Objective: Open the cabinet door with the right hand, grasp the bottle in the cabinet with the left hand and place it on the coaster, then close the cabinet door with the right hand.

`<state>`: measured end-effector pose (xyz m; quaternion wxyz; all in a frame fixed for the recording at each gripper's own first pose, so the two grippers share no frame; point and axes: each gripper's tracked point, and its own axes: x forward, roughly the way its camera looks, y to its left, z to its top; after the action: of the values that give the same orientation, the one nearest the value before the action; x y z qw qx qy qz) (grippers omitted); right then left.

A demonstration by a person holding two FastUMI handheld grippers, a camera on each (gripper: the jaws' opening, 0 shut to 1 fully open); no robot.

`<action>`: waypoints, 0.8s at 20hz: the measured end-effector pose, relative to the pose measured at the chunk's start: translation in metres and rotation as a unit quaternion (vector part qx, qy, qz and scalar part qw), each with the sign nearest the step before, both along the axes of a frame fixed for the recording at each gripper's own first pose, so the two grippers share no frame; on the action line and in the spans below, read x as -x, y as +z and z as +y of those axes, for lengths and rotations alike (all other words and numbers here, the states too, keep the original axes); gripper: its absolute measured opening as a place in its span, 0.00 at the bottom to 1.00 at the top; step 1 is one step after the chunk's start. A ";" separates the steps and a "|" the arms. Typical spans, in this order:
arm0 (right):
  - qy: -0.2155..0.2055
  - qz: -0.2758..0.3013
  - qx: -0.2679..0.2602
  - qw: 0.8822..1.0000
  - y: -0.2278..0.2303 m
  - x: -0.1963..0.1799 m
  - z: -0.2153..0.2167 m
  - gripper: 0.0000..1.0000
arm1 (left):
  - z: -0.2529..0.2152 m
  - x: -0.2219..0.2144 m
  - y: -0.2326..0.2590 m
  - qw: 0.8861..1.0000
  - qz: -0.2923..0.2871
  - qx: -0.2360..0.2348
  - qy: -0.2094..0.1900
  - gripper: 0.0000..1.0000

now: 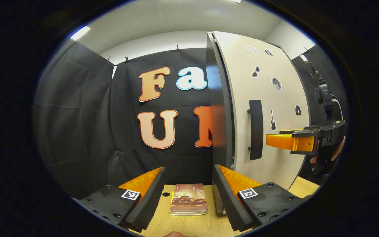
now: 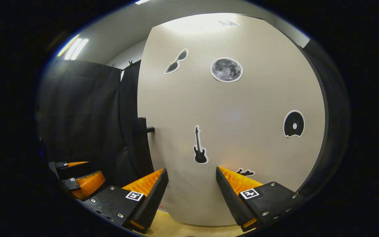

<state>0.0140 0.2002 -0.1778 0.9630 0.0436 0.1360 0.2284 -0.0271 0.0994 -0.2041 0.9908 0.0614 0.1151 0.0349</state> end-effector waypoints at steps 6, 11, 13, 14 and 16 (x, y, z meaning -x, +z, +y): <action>-0.001 0.002 0.009 1.000 0.000 0.000 -0.011 0.91 | -0.022 -0.012 -0.002 1.000 0.004 0.023 -0.009 0.93; -0.019 -0.018 0.036 0.999 0.010 0.025 -0.057 0.91 | -0.046 -0.016 0.002 0.999 0.010 0.042 -0.016 0.93; -0.032 -0.025 0.049 0.998 0.017 0.039 -0.082 0.91 | -0.059 -0.017 0.010 0.998 0.009 0.050 -0.022 0.93; -0.037 -0.030 0.055 0.997 0.021 0.046 -0.094 0.91 | -0.068 -0.015 0.013 0.998 0.008 0.054 -0.025 0.94; -0.049 -0.039 0.065 0.996 0.030 0.059 -0.119 0.92 | -0.081 -0.018 0.026 0.998 0.005 0.061 -0.031 0.93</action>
<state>-0.0446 0.0810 -0.1476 0.9783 -0.0216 0.1107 0.1735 -0.0091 0.0180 -0.1779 0.9927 0.0047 0.1201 -0.0030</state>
